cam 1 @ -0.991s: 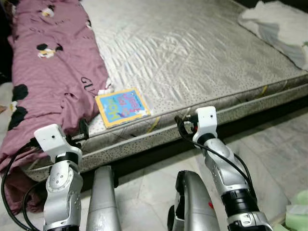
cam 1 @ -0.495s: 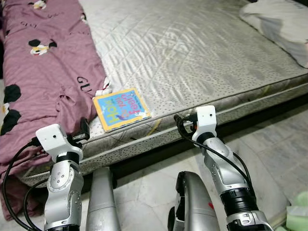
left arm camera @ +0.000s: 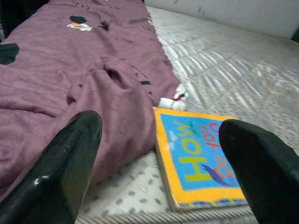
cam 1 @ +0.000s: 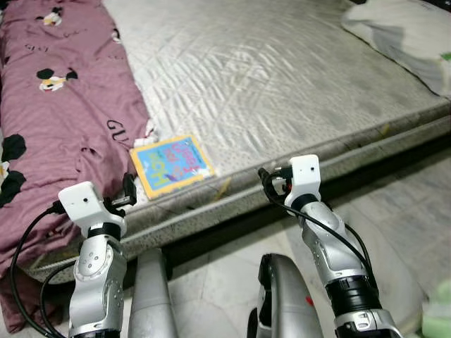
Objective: Clean up the room
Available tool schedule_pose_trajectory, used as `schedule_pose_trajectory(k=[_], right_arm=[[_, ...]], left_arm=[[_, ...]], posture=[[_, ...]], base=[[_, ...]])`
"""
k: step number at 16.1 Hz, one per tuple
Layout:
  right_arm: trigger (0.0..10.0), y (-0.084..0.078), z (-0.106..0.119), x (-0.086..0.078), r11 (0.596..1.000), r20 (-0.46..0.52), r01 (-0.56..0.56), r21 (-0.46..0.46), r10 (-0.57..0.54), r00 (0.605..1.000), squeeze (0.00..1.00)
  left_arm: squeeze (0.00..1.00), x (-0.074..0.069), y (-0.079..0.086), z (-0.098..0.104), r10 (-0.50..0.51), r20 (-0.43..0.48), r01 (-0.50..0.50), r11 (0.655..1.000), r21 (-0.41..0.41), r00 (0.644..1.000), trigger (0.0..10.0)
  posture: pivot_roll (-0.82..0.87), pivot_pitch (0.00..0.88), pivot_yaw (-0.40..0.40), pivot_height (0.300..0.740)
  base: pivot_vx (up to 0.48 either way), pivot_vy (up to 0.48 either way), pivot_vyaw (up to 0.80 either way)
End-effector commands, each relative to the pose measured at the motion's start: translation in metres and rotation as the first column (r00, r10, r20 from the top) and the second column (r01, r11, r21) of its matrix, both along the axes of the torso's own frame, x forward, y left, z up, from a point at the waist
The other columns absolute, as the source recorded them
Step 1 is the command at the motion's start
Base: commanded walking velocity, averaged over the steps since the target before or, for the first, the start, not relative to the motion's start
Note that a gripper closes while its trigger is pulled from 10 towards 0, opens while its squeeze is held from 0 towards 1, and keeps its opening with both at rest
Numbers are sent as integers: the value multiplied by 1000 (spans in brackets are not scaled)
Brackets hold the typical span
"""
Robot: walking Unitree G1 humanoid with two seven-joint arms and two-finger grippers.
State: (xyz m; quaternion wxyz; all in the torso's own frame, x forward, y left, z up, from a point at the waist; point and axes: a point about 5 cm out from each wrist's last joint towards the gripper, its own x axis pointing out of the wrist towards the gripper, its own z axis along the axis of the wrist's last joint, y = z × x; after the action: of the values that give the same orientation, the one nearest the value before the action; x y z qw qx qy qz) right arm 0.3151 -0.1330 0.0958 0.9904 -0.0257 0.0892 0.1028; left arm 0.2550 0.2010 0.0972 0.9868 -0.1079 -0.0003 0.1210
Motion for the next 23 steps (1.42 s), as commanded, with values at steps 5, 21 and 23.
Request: schedule_pose_trajectory(k=[5,21,23], right_arm=[[10000,-1,2,1,1000,6,4,5,-4,1000,0],[10000,-8,3,-7,999,-4,-6,-43,5,1000,0],[10000,-12,6,-15,998,4,-20,-53,20,1000,0]], left_arm=[[0,2,0,-1,-6,-4,6,1000,-5,1000,10000],[0,41,1,-12,46,-70,-59,981,-186,996,10000],[0,53,-4,-17,14,-108,-38,975,-220,994,10000]], posture=[[41,113,-29,533],[-20,125,-28,533],[-57,144,-33,533]], base=[[307,0,0],[31,0,161],[0,0,0]])
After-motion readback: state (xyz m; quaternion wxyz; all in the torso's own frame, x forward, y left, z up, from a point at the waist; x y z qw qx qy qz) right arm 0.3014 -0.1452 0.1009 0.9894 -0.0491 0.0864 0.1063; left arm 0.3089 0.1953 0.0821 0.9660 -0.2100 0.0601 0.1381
